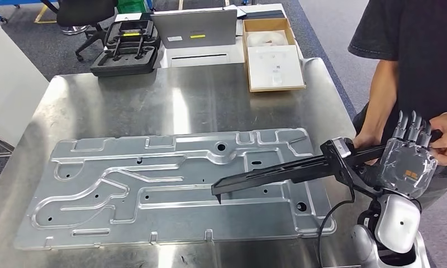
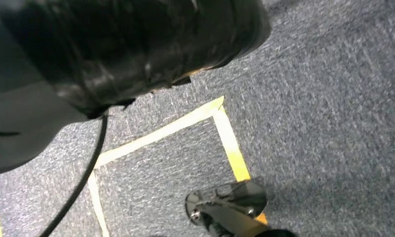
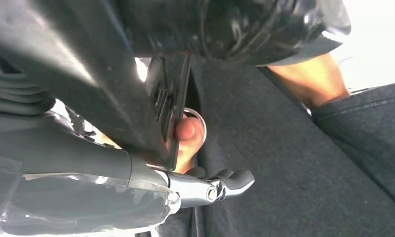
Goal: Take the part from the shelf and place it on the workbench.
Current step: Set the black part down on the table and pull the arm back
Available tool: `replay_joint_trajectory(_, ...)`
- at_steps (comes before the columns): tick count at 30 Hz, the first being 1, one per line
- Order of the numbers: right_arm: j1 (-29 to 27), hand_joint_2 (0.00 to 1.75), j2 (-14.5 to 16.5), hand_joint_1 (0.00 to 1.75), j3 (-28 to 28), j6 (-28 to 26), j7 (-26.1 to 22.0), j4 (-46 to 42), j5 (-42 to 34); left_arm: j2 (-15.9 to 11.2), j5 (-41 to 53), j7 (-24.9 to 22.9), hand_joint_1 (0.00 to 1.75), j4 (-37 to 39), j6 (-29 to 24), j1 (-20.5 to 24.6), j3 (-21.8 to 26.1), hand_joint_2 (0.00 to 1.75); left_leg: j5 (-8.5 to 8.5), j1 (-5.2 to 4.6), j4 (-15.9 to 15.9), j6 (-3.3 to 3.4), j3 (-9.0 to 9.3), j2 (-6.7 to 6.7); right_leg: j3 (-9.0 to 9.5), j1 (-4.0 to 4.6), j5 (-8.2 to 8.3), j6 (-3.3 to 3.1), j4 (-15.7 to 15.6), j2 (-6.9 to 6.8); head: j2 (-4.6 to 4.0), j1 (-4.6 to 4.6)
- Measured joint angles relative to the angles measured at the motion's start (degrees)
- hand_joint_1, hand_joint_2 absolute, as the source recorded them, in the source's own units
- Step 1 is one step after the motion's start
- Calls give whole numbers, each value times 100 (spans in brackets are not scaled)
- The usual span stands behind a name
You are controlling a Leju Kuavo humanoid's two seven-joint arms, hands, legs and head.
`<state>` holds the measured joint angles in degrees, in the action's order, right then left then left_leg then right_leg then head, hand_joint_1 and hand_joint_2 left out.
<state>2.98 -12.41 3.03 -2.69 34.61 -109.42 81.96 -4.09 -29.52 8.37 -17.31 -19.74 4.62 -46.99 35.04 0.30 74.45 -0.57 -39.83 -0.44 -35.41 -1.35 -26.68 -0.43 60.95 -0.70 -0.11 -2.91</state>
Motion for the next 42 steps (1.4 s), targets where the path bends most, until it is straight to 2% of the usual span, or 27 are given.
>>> replay_joint_trajectory(1, 2, 0, 0, 0, 3, 11, 7, 0, 3, 1, 1, -2, 0, 0, 0, -6, 0, 0, -210, 6, -246, 9, 86, 0, 11, 0, -6, 1, 0, 5, 0, 0)
replay_joint_trajectory(2, 5, 0, -1, 0, 7, 21, 11, 1, 5, 1, 2, -4, 0, 0, 0, -8, 0, 0, -451, 11, -631, 23, 233, -1, 24, -2, -14, 7, -1, 12, 0, 0)
replay_joint_trajectory(4, 20, 0, -1, 0, 21, 39, 16, -1, 11, 1, 4, -7, 0, 0, 0, -5, 0, 0, -735, -8, -1255, 59, 510, -8, 37, 6, -18, 34, -15, 27, 0, 3)
replay_joint_trajectory(5, 32, 0, -2, 0, 28, 44, 17, -1, 16, 0, 4, -8, 0, 0, 0, -5, 0, 0, -763, -23, -1406, 80, 575, -11, 36, 9, -9, 55, -28, 34, 0, 1)
replay_joint_trajectory(8, 67, 0, -7, 0, 55, 59, 20, -1, 26, -4, 5, -17, 0, 0, 0, -9, 0, 0, -756, -25, -1570, 159, 653, 0, 54, 17, 7, 138, -82, 47, 0, 4)
replay_joint_trajectory(10, 77, 0, -13, 0, 69, 76, 21, 4, 25, -3, 9, -23, 0, 0, 1, -7, 0, 0, -787, 1, -1694, 239, 735, 12, -21, 26, -150, 168, 133, 52, 0, 19)
replay_joint_trajectory(13, 49, 0, -16, 0, 71, 131, 21, 8, 5, -3, 16, -33, 0, 0, 7, 5, 0, 0, -784, -4, -1733, 317, 791, 14, -516, 29, -591, 170, 1174, 65, 0, 43)
replay_joint_trajectory(14, 22, 0, -15, 0, 67, 150, 21, 10, -7, -4, 17, -36, 0, 0, 9, 5, 0, 0, -773, -8, -1729, 325, 801, 12, -647, 23, -629, 177, 1413, 65, 0, 44)
replay_joint_trajectory(15, -6, 0, -15, 0, 62, 166, 21, 14, -24, -5, 18, -38, 0, 0, 10, 4, 0, 0, -759, -10, -1722, 326, 812, 8, -684, 12, -558, 185, 1444, 64, 0, 44)
replay_joint_trajectory(16, -26, 0, -15, 0, 57, 175, 21, 17, -45, -7, 19, -40, 0, 0, 12, 4, 0, 0, -739, -9, -1703, 319, 823, 3, -617, -3, -393, 195, 1262, 62, 0, 45)
replay_joint_trajectory(17, -36, 0, -15, 0, 50, 179, 20, 19, -67, -6, 21, -40, 0, 0, 14, 4, 0, 0, -707, -7, -1668, 301, 831, -2, -462, -22, -180, 205, 904, 59, 0, 45)
replay_joint_trajectory(18, -38, 0, -15, 0, 42, 181, 20, 21, -84, -5, 23, -40, 0, 0, 17, 6, 0, 0, -663, -16, -1616, 264, 822, -8, -294, -26, -39, 213, 547, 57, 0, 47)
replay_joint_trajectory(19, -40, 0, -14, 0, 32, 182, 19, 20, -93, -6, 24, -40, 0, 0, 19, 8, 0, 0, -623, -24, -1558, 227, 803, -12, -164, -29, 41, 202, 275, 59, 0, 45)
replay_joint_trajectory(20, -49, 0, -13, 0, 23, 182, 19, 19, -96, -7, 25, -40, 0, 0, 19, 10, 0, 0, -593, -33, -1515, 190, 783, -14, -91, -21, 55, 186, 119, 64, 0, 41)
replay_joint_trajectory(23, -67, 0, -11, 0, 13, 181, 19, 14, -101, -5, 26, -41, 0, 0, 18, 12, 2, 0, -568, -29, -1486, 120, 757, -9, -82, 3, 29, 96, 69, 78, 0, 23)
replay_joint_trajectory(25, -59, 0, -11, 0, 13, 181, 22, 4, -142, -1, 37, -41, 0, 0, 18, 15, 2, 0, -411, -15, -1278, 69, 673, -1, -70, -8, 44, 39, 44, 69, 0, 13)
replay_joint_trajectory(28, -41, 0, -11, 0, 21, 191, 28, -6, -363, -3, 55, -50, 0, 0, 18, 18, 2, 0, 80, -2, -308, 6, 240, 5, -73, -4, 53, 1, 34, 54, 0, 2)
replay_joint_trajectory(29, -31, 0, -11, 0, 32, 202, 31, -5, -444, -4, 56, -55, 0, 0, 19, 7, 2, 0, 155, 0, -46, -1, 118, 5, -74, 0, 55, -1, 34, 54, 0, 2)
replay_joint_trajectory(30, -20, 0, -11, 0, 49, 213, 33, -5, -507, -5, 56, -58, 0, 0, 21, -5, 2, 0, 124, 2, 34, 0, 80, 5, -72, 2, 55, -2, 34, 56, 0, 2)
replay_joint_trajectory(31, -8, 0, -11, 0, 69, 224, 36, -4, -549, -6, 56, -58, 0, 0, 22, -13, 2, 0, -12, 4, -108, 8, 146, 5, -66, 2, 56, -2, 34, 58, 0, 2)
replay_joint_trajectory(33, 11, 0, -13, 0, 109, 247, 44, -4, -582, -7, 57, -58, 0, 0, 25, -12, 3, 0, -398, 7, -837, 36, 493, 2, -49, 1, 56, 1, 33, 61, 0, 3)
replay_joint_trajectory(34, 17, 0, -16, 0, 125, 257, 53, -3, -576, -7, 58, -58, 0, 0, 26, -8, 4, 0, -523, -6, -1182, 52, 655, 0, -51, 6, 62, 13, 33, 62, 0, 4)
replay_joint_trajectory(35, 17, 0, -21, 0, 139, 270, 67, -2, -554, -8, 60, -58, 0, 0, 28, -3, 5, 0, -581, -21, -1399, 69, 751, -2, -60, 8, 74, 34, 29, 63, 0, 5)
replay_joint_trajectory(37, -2, 0, -33, 0, 166, 290, 104, 1, -469, -13, 62, -60, 0, 0, 32, -10, 8, 0, -592, -62, -1513, 112, 778, -5, -82, 2, 112, 99, 3, 65, 0, 8)
replay_joint_trajectory(39, -32, 0, -43, 0, 186, 284, 126, 3, -384, -17, 68, -60, 0, 0, 33, -21, 10, 0, -660, -54, -1609, 202, 803, 5, -92, -7, 103, 157, -7, 70, 0, 11)
replay_joint_trajectory(40, -43, 0, -45, 0, 193, 258, 126, 4, -355, -16, 72, -60, 0, 0, 33, -18, 10, 0, -698, -46, -1670, 251, 826, 14, -133, -3, 29, 171, 82, 72, 0, 14)
replay_joint_trajectory(42, -64, 0, -44, 0, 204, 144, 106, 5, -337, -14, 79, -58, 0, 0, 34, -1, 11, 0, -740, -40, -1738, 316, 850, 29, -369, 7, -274, 176, 612, 73, 0, 21)
